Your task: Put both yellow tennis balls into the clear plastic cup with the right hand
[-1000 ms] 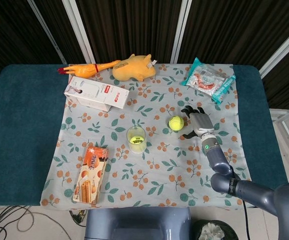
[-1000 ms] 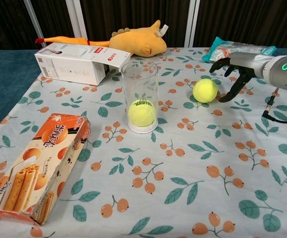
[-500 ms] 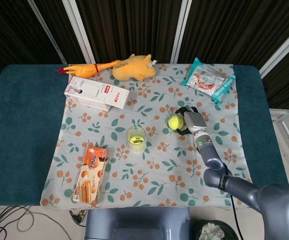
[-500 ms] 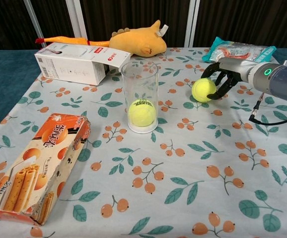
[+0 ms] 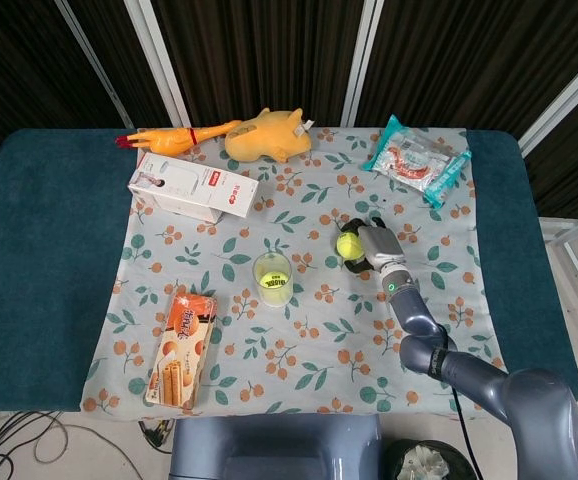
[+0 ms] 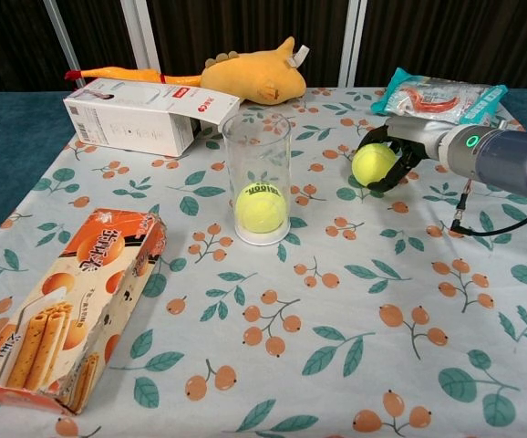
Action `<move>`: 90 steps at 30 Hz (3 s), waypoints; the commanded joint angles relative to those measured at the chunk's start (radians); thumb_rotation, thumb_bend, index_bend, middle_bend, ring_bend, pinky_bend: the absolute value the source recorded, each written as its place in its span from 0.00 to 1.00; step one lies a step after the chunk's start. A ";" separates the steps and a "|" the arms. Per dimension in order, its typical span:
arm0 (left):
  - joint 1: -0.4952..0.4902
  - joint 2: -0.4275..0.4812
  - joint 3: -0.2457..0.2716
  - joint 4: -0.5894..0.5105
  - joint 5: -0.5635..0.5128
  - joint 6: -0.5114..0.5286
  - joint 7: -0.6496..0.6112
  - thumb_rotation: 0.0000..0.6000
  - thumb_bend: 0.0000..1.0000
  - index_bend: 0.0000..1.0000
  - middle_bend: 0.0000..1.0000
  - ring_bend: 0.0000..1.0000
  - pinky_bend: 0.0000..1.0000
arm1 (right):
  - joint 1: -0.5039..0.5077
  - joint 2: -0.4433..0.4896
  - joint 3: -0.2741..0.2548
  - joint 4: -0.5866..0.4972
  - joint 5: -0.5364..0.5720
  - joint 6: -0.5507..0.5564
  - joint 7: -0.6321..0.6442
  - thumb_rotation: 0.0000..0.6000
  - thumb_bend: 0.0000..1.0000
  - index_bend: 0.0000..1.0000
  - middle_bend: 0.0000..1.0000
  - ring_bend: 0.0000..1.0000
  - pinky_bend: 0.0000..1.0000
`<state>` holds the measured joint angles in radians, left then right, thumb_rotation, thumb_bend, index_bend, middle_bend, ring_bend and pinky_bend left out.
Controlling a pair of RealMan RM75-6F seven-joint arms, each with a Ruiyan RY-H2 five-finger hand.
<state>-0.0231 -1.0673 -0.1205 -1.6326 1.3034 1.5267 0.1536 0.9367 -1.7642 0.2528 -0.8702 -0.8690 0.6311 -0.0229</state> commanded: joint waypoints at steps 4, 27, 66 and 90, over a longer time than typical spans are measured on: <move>0.000 0.002 0.000 0.001 0.001 -0.001 -0.006 1.00 0.00 0.08 0.00 0.00 0.09 | 0.002 -0.011 0.010 0.006 -0.013 0.008 -0.006 1.00 0.39 0.36 0.30 0.42 0.11; 0.005 0.008 0.002 -0.006 0.006 0.006 -0.014 1.00 0.00 0.09 0.00 0.00 0.09 | -0.035 0.294 0.100 -0.417 -0.105 0.107 -0.032 1.00 0.46 0.43 0.37 0.53 0.60; 0.013 0.026 0.003 -0.015 0.009 0.009 -0.049 1.00 0.00 0.10 0.00 0.00 0.10 | 0.169 0.414 0.072 -0.928 0.199 0.231 -0.363 1.00 0.46 0.39 0.33 0.39 0.11; 0.012 0.028 0.002 -0.020 0.000 0.005 -0.043 1.00 0.00 0.12 0.00 0.00 0.10 | 0.197 0.449 0.039 -0.925 0.257 0.202 -0.349 1.00 0.31 0.21 0.16 0.18 0.02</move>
<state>-0.0109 -1.0394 -0.1186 -1.6525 1.3036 1.5312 0.1110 1.1359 -1.3204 0.2892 -1.7930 -0.6116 0.8272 -0.3751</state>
